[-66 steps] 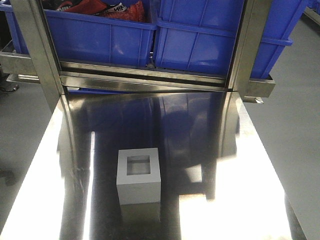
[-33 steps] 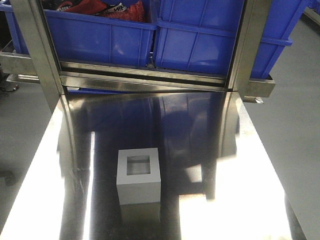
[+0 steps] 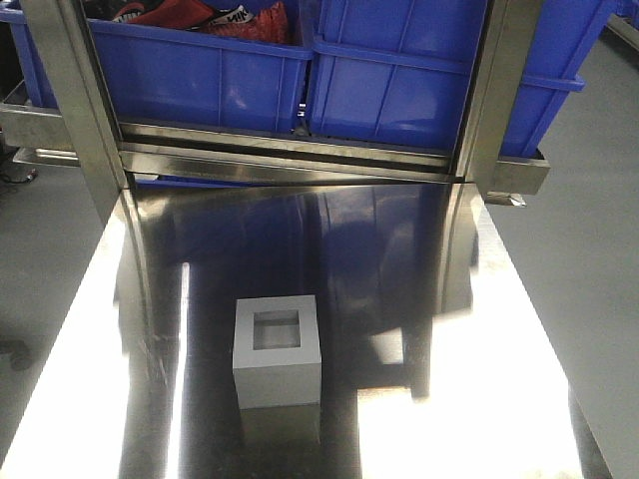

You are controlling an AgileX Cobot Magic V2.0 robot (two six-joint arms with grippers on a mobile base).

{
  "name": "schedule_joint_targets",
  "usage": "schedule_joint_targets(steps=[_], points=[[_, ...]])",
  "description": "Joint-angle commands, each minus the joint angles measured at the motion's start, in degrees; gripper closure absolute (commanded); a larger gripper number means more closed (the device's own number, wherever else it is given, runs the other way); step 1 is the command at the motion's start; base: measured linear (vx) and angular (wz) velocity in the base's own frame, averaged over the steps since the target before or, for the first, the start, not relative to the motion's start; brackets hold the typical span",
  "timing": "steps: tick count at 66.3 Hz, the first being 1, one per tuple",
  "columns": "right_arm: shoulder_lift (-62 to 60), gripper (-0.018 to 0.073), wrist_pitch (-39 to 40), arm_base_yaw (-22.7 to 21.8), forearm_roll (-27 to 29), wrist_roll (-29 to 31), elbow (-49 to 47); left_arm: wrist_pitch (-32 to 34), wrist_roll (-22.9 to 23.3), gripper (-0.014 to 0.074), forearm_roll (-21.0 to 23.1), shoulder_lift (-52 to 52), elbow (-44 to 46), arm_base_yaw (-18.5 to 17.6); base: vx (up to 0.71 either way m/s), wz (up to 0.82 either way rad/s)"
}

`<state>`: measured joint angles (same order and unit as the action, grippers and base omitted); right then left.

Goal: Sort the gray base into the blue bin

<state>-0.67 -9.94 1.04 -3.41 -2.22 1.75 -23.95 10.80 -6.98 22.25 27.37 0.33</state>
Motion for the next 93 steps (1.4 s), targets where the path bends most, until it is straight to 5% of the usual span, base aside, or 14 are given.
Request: schedule_joint_targets(steps=[1, 43, 78, 93], points=[[-0.7, 0.0568, 4.2, -0.3, -0.4, 0.3, 0.8, -1.8, 0.2, 0.0602, 0.2, 4.1, 2.8, 0.2, 0.0, 0.0], [-0.7, 0.0568, 4.2, -0.3, -0.4, 0.3, 0.8, -2.3, 0.2, 0.058, 0.2, 6.5, 2.5, 0.2, 0.0, 0.0], [-0.7, 0.0568, 4.2, -0.3, -0.4, 0.3, 0.8, -3.9, -1.0, 0.0205, 0.2, 6.5, 2.5, 0.2, 0.0, 0.0], [-0.7, 0.0568, 4.2, -0.3, -0.4, 0.3, 0.8, -4.0, -1.6, 0.0174, 0.2, 6.5, 2.5, 0.2, 0.0, 0.0]])
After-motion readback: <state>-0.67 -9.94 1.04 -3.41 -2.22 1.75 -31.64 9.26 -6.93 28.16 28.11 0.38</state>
